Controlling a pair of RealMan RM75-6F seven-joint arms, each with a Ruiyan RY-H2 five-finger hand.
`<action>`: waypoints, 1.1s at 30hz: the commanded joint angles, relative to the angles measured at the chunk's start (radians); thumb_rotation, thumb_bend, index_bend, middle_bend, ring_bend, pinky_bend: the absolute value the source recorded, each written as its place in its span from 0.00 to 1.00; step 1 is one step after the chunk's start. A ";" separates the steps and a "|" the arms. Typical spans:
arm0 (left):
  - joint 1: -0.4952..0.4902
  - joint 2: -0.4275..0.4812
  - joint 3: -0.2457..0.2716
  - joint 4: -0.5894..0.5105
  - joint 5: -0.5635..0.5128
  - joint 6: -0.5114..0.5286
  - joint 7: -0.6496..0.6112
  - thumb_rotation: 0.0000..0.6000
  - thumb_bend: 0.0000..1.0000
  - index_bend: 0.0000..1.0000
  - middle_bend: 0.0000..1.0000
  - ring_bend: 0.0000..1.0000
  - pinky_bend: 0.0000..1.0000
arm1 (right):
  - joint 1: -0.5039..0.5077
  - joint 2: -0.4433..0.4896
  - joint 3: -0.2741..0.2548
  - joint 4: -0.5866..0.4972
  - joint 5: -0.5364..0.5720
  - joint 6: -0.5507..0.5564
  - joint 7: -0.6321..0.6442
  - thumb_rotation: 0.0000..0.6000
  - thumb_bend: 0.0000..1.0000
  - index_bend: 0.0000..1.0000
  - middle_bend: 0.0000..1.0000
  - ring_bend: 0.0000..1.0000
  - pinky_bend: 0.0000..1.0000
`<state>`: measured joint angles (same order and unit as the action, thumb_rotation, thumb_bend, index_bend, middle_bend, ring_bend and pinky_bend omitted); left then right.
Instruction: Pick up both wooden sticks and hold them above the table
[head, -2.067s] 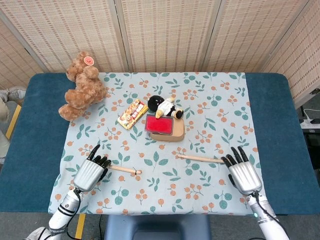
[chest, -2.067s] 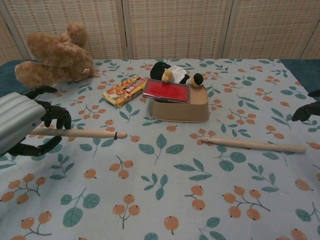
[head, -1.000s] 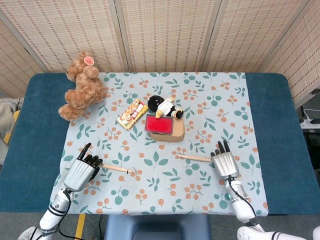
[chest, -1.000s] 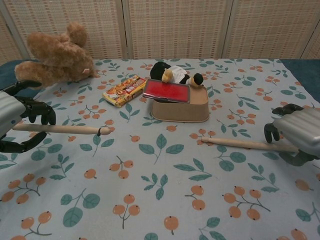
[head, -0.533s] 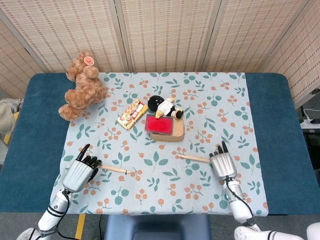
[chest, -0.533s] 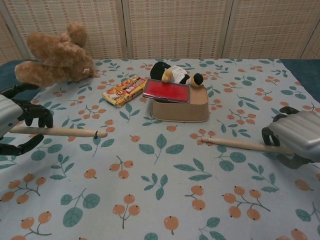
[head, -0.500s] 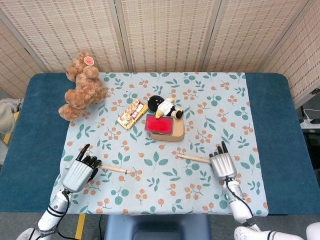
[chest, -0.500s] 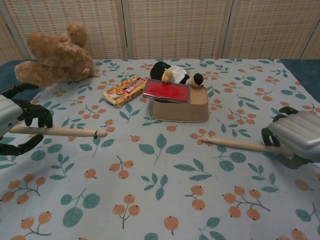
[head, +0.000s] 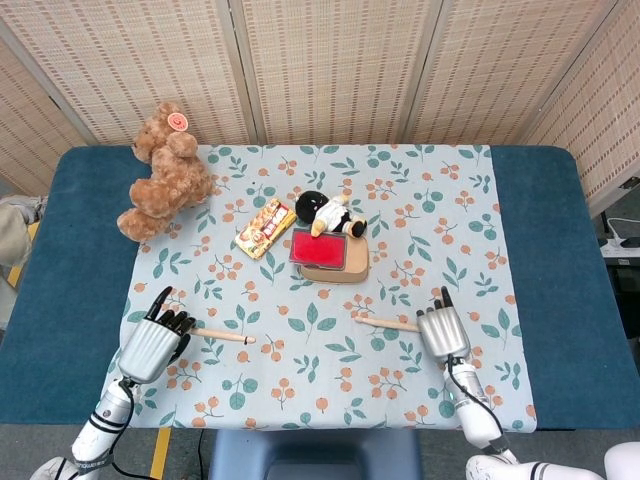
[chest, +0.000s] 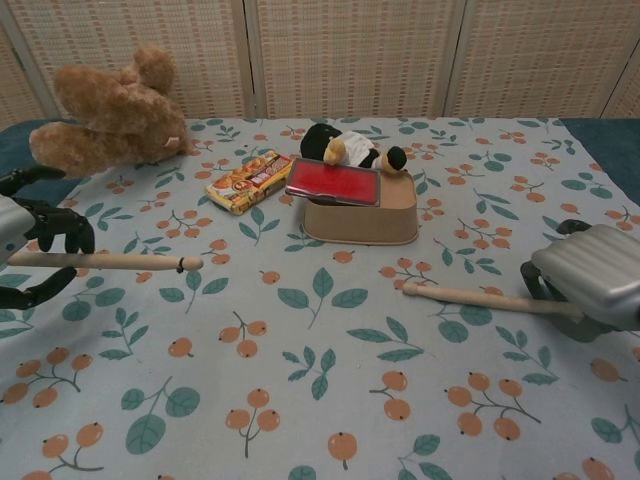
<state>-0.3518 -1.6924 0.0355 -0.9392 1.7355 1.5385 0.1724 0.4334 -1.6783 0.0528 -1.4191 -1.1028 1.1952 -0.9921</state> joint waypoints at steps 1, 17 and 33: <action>0.000 0.000 0.000 0.001 -0.003 -0.003 -0.002 1.00 0.56 0.85 0.90 0.53 0.13 | 0.001 -0.002 -0.003 0.004 -0.003 0.003 0.002 1.00 0.35 0.65 0.65 0.38 0.13; 0.002 0.036 -0.023 -0.109 -0.053 -0.027 -0.108 1.00 0.57 0.85 0.90 0.53 0.13 | -0.016 0.038 -0.031 -0.043 -0.148 0.070 0.149 1.00 0.40 0.99 0.91 0.60 0.25; -0.057 0.085 -0.114 -0.565 -0.199 -0.192 0.136 1.00 0.56 0.86 0.91 0.53 0.14 | -0.024 0.198 -0.079 -0.371 -0.419 0.118 0.349 1.00 0.40 0.99 0.91 0.60 0.25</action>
<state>-0.3913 -1.6141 -0.0657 -1.4375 1.5656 1.3877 0.2398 0.4041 -1.4885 -0.0235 -1.7734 -1.5051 1.3159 -0.6534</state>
